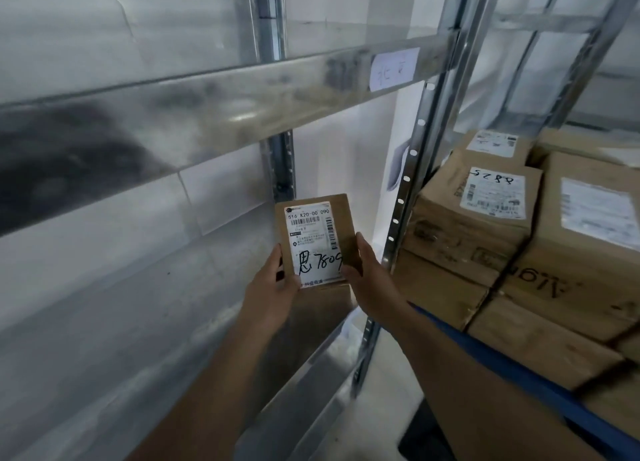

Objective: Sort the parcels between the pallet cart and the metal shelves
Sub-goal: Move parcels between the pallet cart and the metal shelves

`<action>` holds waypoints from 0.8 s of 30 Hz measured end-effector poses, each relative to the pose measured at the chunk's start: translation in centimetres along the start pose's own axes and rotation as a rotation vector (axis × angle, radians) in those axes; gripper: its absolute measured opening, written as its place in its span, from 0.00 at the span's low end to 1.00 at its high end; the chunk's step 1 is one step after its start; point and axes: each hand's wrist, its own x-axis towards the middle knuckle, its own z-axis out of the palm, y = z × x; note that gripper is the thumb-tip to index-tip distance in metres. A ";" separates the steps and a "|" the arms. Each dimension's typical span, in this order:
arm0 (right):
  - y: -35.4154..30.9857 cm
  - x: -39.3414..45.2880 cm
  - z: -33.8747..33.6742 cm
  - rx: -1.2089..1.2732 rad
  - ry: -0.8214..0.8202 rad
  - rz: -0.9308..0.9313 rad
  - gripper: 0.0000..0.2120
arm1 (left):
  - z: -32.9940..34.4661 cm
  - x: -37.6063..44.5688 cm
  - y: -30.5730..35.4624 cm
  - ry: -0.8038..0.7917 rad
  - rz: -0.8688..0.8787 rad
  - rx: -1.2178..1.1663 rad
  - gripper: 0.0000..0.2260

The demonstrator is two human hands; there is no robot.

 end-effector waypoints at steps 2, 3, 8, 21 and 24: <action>0.5 -2.0 0.2 0.007 0.017 0.006 0.31 | 0.0 -1.8 -0.5 0.002 0.021 0.013 0.26; 0.7 -3.0 0.2 -0.005 0.022 0.003 0.31 | 0.0 -2.6 -0.6 0.006 0.030 0.020 0.26; 0.7 -7.8 -0.3 -0.041 0.043 -0.038 0.30 | 0.4 -7.1 -0.4 0.022 0.060 -0.009 0.26; 5.3 -25.1 -6.8 -0.162 0.099 -0.178 0.31 | 6.7 -24.3 3.0 0.060 0.083 -0.143 0.31; 6.9 -29.1 -8.7 -0.160 0.107 -0.201 0.31 | 8.5 -28.5 4.0 0.069 0.098 -0.122 0.32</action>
